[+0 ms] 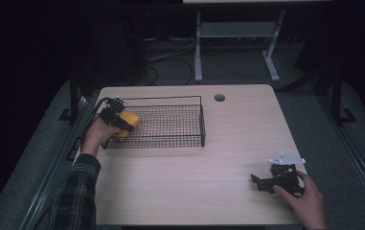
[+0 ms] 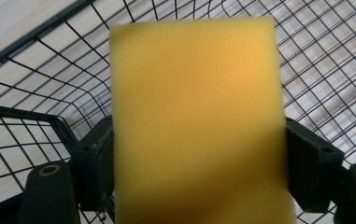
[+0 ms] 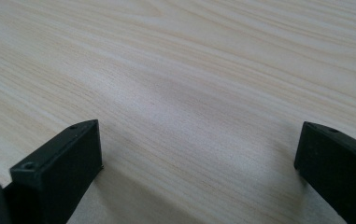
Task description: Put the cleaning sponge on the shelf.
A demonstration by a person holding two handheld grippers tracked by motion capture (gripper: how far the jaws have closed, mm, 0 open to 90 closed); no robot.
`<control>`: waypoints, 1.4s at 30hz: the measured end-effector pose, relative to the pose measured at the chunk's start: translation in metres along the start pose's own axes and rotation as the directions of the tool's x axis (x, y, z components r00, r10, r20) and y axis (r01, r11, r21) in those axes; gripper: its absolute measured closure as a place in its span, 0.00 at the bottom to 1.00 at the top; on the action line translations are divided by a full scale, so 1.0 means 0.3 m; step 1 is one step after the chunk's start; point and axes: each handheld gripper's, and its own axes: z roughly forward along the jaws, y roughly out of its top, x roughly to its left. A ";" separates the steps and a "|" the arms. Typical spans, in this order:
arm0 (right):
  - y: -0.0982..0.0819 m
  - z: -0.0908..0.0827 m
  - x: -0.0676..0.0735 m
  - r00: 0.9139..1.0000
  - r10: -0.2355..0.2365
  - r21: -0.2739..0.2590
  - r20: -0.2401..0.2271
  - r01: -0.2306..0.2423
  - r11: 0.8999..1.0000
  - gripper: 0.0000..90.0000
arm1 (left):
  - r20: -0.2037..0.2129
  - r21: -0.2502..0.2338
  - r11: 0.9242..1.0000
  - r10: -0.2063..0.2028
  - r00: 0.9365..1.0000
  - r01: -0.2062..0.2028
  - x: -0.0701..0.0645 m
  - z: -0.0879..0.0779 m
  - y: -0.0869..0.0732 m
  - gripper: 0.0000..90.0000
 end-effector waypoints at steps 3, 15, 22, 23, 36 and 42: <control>0.000 0.000 0.000 1.000 0.000 0.000 0.000 0.000 1.000 0.00 | 0.001 0.009 1.000 -0.003 1.000 0.003 0.004 0.009 -0.006 0.26; 0.000 0.000 0.000 1.000 0.000 0.000 0.000 0.000 1.000 0.00 | 0.006 0.023 1.000 -0.001 1.000 0.001 0.004 0.018 -0.013 0.25; 0.000 0.000 0.000 1.000 0.000 0.000 0.000 0.000 1.000 0.00 | 0.012 0.034 0.999 0.001 1.000 -0.002 0.002 0.023 -0.015 0.22; 0.000 0.000 0.000 1.000 0.000 0.000 0.000 0.000 1.000 0.00 | 0.013 0.034 0.999 0.002 1.000 -0.002 0.002 0.023 -0.014 0.22; 0.000 0.000 0.000 1.000 0.000 0.000 0.000 0.000 1.000 0.00 | 0.002 -0.039 0.999 0.003 1.000 -0.003 -0.004 -0.050 0.002 0.20; 0.000 0.000 0.000 1.000 -0.001 0.000 0.000 0.001 1.000 0.00 | 0.014 -0.088 0.996 0.001 1.000 0.000 -0.019 -0.108 0.011 0.20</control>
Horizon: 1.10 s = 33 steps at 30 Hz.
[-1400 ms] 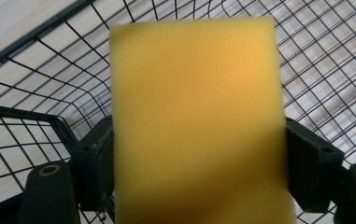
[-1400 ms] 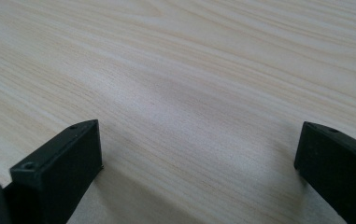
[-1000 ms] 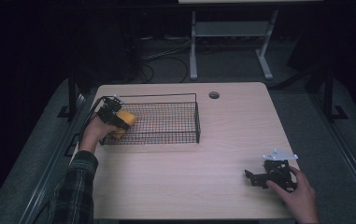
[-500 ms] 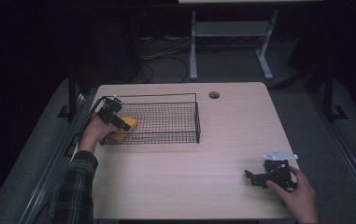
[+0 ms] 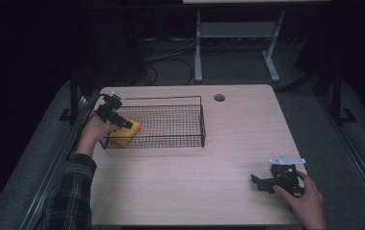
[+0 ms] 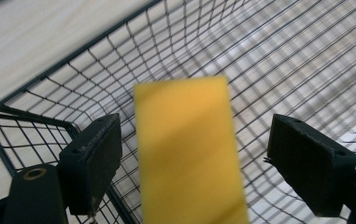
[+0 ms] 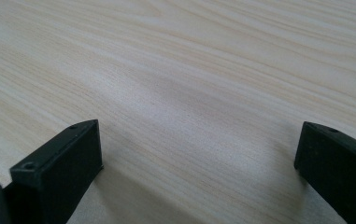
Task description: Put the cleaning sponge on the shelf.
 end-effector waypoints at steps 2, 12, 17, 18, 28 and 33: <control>0.000 0.000 0.000 1.000 0.000 0.000 0.000 0.000 1.000 0.00 | 0.008 -0.015 1.000 0.002 1.000 -0.001 -0.007 -0.016 0.003 0.20; 0.000 0.000 0.000 1.000 0.000 0.000 0.000 0.000 1.000 0.00 | 0.034 -0.074 0.997 0.014 0.999 -0.012 -0.051 -0.085 -0.009 0.20; 0.000 0.000 0.000 1.000 0.001 0.000 0.000 -0.001 1.000 0.00 | 0.051 -0.110 0.994 0.029 0.998 -0.023 -0.092 -0.123 -0.055 0.20; 0.000 0.000 0.000 1.000 0.000 0.000 0.000 0.000 1.000 0.00 | 0.051 -0.110 0.994 0.029 0.998 -0.023 -0.092 -0.123 -0.055 0.20; 0.000 0.000 0.000 1.000 0.001 0.000 0.000 -0.001 1.000 0.00 | 0.048 -0.156 0.987 0.054 0.997 -0.046 -0.177 -0.182 -0.153 0.20; 0.000 0.000 0.000 1.000 0.001 0.000 0.001 -0.001 1.000 0.00 | 0.049 -0.161 0.985 0.066 0.997 -0.057 -0.218 -0.195 -0.201 0.20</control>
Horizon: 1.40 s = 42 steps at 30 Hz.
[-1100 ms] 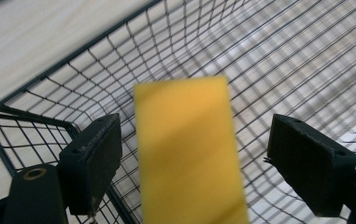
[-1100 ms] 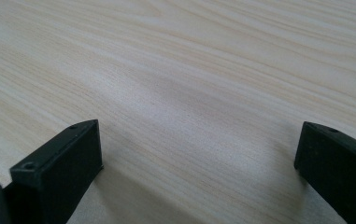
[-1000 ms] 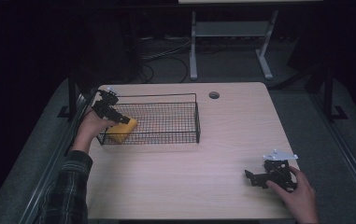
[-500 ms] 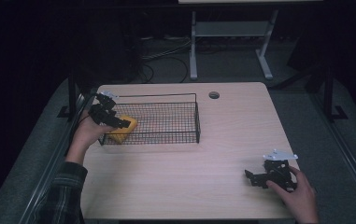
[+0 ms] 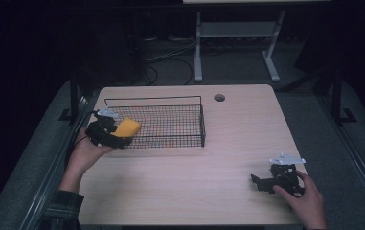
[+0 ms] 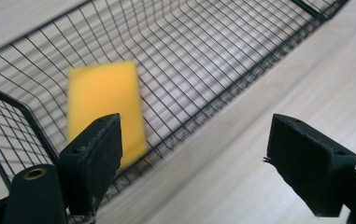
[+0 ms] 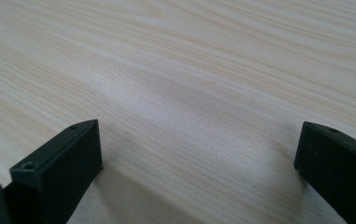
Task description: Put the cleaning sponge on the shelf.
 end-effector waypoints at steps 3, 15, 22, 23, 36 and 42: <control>0.000 0.000 0.000 1.000 0.001 0.000 -0.002 -0.001 1.000 0.00 | 0.001 -0.005 1.000 -0.001 1.000 0.001 -0.020 -0.003 -0.019 0.20; 0.000 0.000 0.000 1.000 0.000 0.000 0.000 0.000 1.000 0.00 | -0.008 -0.005 1.000 0.024 1.000 -0.024 -0.116 0.031 -0.151 0.20; 0.000 0.000 0.000 1.000 -0.001 0.000 0.000 0.001 1.000 0.00 | -0.021 -0.017 0.999 0.044 0.999 -0.044 -0.142 0.059 -0.210 0.20; 0.000 0.000 0.000 1.000 -0.001 0.000 0.000 0.001 1.000 0.00 | -0.025 -0.025 0.999 0.045 0.999 -0.045 -0.148 0.065 -0.228 0.20; 0.000 0.000 0.000 1.000 -0.001 0.000 0.000 0.001 1.000 0.00 | -0.042 -0.033 0.999 0.039 0.998 -0.040 -0.176 0.116 -0.316 0.20; 0.000 0.000 0.000 1.000 0.000 0.000 0.000 0.000 1.000 0.00 | -0.038 -0.040 0.999 0.025 0.999 -0.027 -0.178 0.135 -0.354 0.20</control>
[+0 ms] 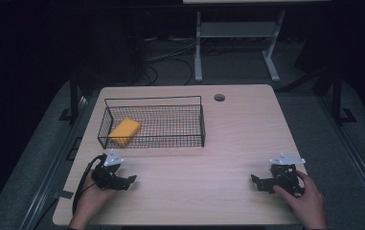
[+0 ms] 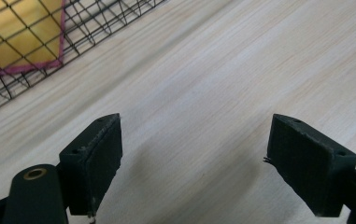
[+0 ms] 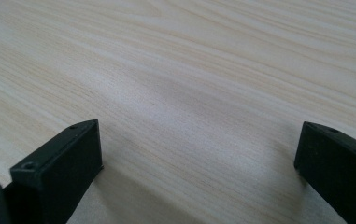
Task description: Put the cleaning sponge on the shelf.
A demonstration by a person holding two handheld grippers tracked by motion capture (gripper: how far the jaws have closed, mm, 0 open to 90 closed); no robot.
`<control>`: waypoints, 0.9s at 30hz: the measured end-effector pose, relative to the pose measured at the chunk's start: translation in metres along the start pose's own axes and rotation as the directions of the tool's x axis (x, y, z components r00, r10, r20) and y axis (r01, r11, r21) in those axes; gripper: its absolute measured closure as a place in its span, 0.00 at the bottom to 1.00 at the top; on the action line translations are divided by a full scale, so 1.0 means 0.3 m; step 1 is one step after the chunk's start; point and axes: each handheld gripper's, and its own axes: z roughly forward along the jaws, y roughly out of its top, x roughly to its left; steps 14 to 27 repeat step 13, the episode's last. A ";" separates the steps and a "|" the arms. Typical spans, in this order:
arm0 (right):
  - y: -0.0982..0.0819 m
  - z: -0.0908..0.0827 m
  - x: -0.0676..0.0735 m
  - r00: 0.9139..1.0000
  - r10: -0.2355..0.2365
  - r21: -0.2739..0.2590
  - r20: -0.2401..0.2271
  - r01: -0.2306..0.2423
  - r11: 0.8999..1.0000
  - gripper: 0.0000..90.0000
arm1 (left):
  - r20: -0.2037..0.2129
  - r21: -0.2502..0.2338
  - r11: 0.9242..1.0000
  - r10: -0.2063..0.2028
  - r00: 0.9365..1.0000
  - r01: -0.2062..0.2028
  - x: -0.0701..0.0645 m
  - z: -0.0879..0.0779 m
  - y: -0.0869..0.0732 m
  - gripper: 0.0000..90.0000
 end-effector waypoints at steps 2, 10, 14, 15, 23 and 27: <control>0.000 0.000 0.000 1.000 0.000 0.000 0.000 0.000 1.000 0.00 | 0.004 -0.001 1.000 -0.004 1.000 0.004 0.001 0.000 -0.004 0.20; 0.000 0.000 0.000 1.000 0.000 0.000 0.000 0.000 1.000 0.00 | 0.009 -0.004 1.000 -0.001 1.000 0.001 -0.009 0.012 -0.029 0.18; 0.000 0.000 0.000 1.000 0.000 0.000 0.000 0.000 1.000 0.00 | 0.021 -0.016 1.000 -0.018 1.000 0.018 -0.003 0.015 -0.038 0.17; 0.000 0.000 0.000 1.000 0.000 0.000 0.000 0.000 1.000 0.00 | 0.021 -0.016 1.000 -0.018 1.000 0.018 -0.003 0.015 -0.038 0.17; 0.000 0.000 0.000 1.000 0.000 0.000 0.000 0.000 1.000 0.00 | 0.021 -0.016 1.000 -0.018 1.000 0.018 -0.003 0.015 -0.038 0.17; 0.000 0.000 0.000 1.000 0.000 0.000 0.000 0.000 1.000 0.00 | 0.021 -0.016 1.000 -0.018 1.000 0.018 -0.003 0.015 -0.038 0.17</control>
